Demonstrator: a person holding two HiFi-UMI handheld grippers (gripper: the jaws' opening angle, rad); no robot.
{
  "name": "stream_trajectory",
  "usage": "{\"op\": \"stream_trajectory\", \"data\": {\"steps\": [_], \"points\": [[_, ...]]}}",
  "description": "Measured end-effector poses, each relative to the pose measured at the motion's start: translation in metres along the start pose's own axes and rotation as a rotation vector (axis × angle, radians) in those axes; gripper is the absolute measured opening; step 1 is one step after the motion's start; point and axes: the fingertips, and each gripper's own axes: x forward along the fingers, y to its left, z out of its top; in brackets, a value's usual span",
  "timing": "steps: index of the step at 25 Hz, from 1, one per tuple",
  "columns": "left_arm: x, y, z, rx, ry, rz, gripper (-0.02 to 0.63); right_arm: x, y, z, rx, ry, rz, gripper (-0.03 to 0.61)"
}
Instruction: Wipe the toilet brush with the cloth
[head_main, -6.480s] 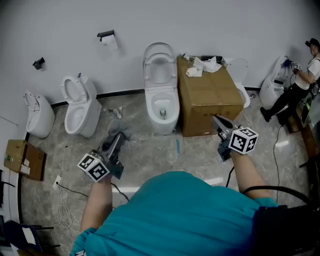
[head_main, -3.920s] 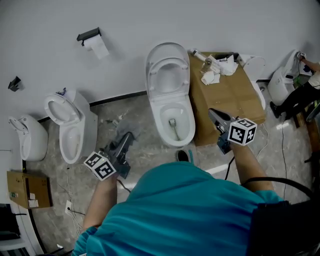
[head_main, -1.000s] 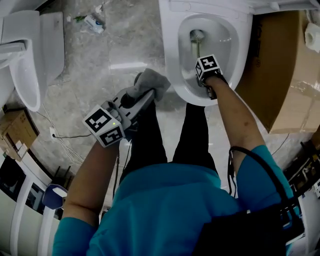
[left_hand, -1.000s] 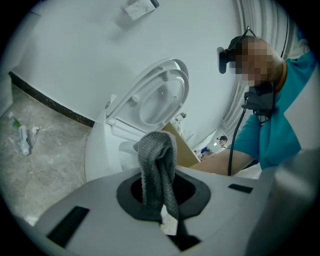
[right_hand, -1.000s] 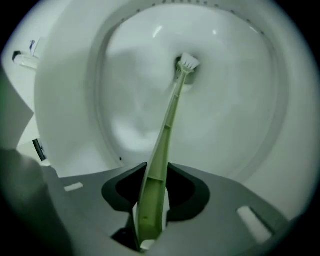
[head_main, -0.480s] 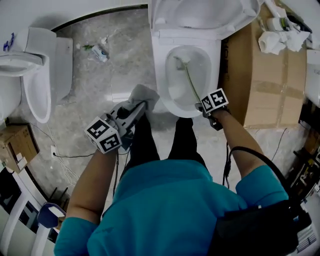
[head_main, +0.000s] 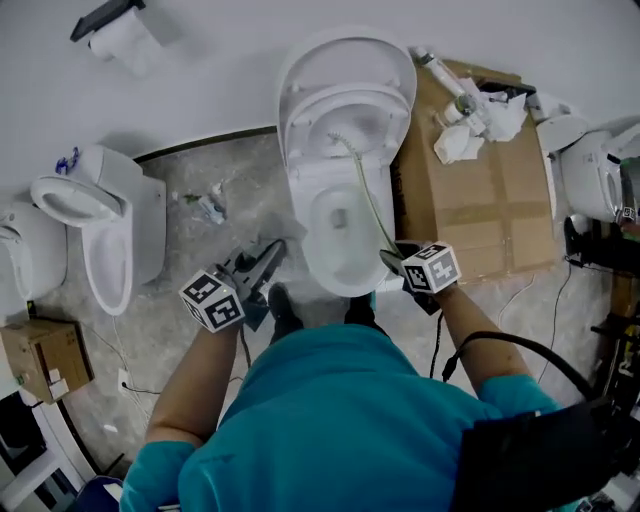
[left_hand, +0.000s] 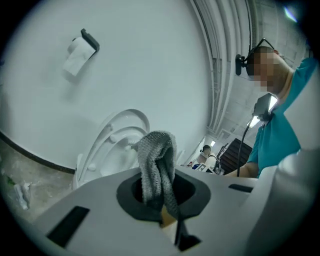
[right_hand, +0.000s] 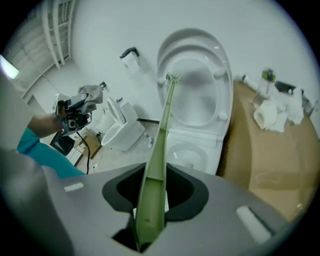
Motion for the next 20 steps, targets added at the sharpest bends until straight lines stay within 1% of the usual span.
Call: {"op": "stream_trajectory", "data": {"steps": [3,8,12,14,16,20], "points": [[0.005,-0.023,0.045,0.048,-0.047,-0.03,0.021,-0.05,0.006,0.048,-0.076,-0.103,-0.052,0.1],[0.011,-0.054,0.113,0.142,-0.142,-0.069,0.021,-0.122,0.014,0.116,-0.221,-0.228,-0.154,0.1],[0.011,-0.065,0.168,0.175,-0.225,-0.084,0.021,-0.163,0.028,0.165,-0.299,-0.319,-0.191,0.1],[0.008,-0.069,0.188,0.189,-0.245,-0.082,0.021,-0.178,0.039,0.184,-0.329,-0.35,-0.19,0.1],[0.007,-0.078,0.202,0.208,-0.247,-0.088,0.021,-0.191,0.051,0.2,-0.34,-0.38,-0.165,0.1],[0.021,-0.116,0.231,0.285,-0.24,-0.155,0.021,-0.212,0.076,0.244,-0.321,-0.445,-0.086,0.1]]}}
